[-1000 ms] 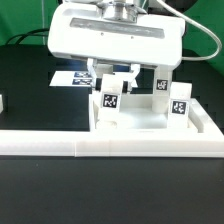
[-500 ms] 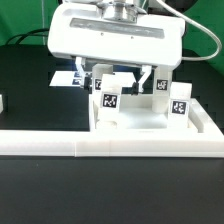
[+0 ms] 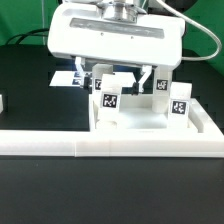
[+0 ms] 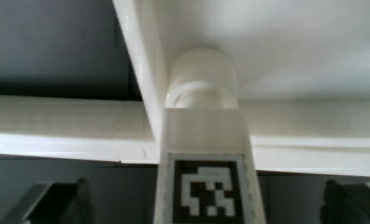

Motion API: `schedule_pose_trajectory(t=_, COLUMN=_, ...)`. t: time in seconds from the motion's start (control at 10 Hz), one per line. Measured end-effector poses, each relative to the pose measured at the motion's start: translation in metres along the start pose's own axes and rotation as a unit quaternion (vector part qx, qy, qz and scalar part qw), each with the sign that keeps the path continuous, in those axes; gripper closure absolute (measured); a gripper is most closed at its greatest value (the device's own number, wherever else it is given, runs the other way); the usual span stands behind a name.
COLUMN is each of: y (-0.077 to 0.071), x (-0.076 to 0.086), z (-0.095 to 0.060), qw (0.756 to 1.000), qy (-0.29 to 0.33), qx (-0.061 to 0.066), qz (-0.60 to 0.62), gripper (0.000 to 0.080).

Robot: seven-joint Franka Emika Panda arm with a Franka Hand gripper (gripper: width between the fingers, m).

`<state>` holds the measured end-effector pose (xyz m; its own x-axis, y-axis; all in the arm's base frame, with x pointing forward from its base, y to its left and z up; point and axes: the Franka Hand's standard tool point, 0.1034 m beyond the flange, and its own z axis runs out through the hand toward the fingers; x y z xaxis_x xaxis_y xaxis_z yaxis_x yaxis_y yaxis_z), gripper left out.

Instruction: Assemble square table

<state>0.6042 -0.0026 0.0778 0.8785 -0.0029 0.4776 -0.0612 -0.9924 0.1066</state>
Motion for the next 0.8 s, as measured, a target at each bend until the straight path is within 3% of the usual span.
schedule_pose_trajectory(t=0.4, y=0.002, x=0.023, z=-0.011, qw=0.995, qy=-0.091, qx=0.035, qz=0.029, gripper=0.0150)
schedule_pose_trajectory(t=0.5, y=-0.002, x=0.022, z=-0.011, qw=0.988, qy=-0.142, qx=0.048, qz=0.040, gripper=0.0150)
schedule_pose_trajectory(t=0.8, y=-0.003, x=0.023, z=-0.005, qw=0.966, qy=-0.242, qx=0.065, qz=0.057, gripper=0.0150)
